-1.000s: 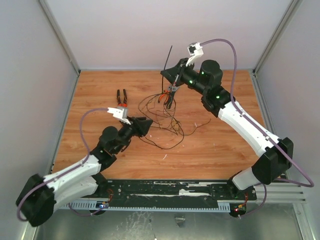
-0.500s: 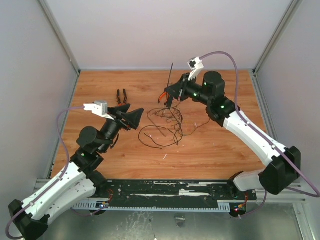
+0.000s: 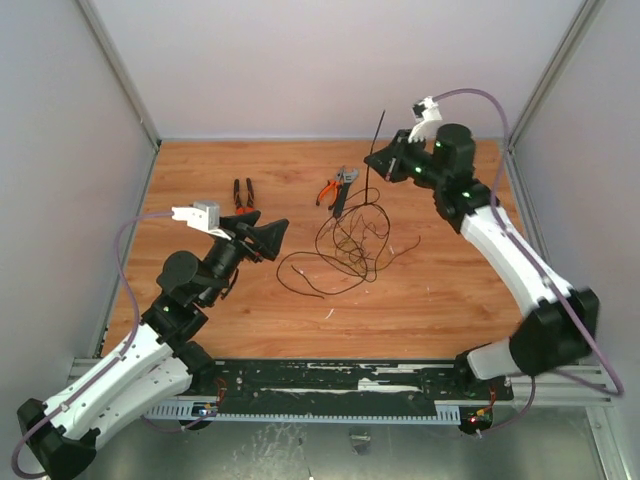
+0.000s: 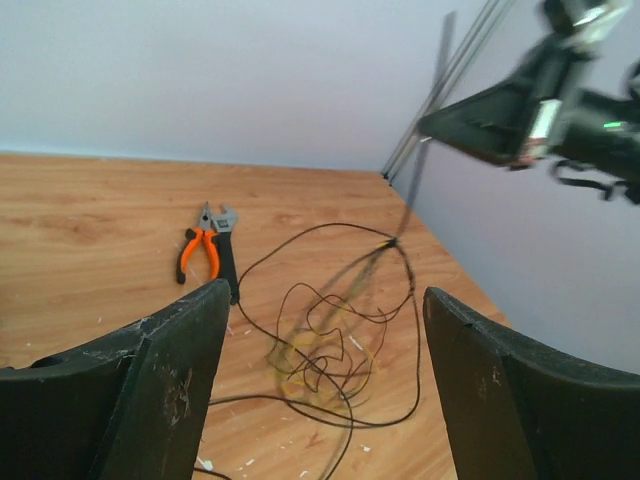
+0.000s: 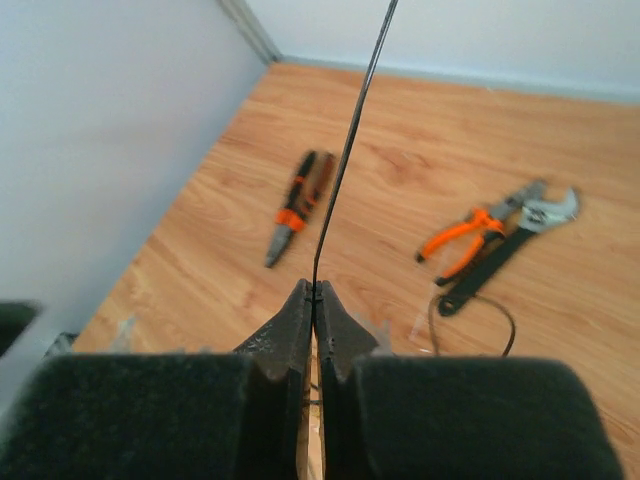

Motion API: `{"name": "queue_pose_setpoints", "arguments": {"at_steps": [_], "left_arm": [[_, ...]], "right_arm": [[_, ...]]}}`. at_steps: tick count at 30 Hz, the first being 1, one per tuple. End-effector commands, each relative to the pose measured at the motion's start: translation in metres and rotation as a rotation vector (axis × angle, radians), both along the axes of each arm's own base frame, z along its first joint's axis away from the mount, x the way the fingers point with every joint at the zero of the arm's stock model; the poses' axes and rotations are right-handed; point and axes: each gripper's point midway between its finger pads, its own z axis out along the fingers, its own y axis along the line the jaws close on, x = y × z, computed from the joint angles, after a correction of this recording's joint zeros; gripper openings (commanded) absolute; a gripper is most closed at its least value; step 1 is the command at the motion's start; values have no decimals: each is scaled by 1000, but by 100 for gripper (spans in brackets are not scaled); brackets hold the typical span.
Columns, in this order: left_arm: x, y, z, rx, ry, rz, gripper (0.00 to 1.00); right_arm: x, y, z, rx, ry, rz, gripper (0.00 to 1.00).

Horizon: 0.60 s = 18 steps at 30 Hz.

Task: Zip-tie the wires
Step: Place the cable at the center of the board.

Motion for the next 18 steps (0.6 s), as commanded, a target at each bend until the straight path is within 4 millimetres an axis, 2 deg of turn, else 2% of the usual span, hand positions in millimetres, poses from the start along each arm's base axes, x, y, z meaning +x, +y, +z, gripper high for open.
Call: {"name": "queue_pose_setpoints", "arguments": {"at_steps": [1, 5, 8, 12, 16, 18], "left_arm": [[0, -2, 0, 7, -10, -5, 83], [1, -5, -6, 11, -1, -12, 84], [1, -8, -10, 1, 0, -25, 84], [1, -10, -12, 6, -4, -34, 85], [1, -9, -12, 6, -13, -30, 88], [0, -8, -12, -2, -22, -28, 95]], "right_arm": [[62, -8, -61, -14, 147, -99, 0], [109, -8, -102, -22, 219, -148, 0], [137, -12, -123, -41, 228, -209, 0], [165, -17, -149, -63, 255, -248, 0], [180, -32, -159, -117, 275, -302, 1], [179, -41, -154, -121, 271, -313, 20]]}}
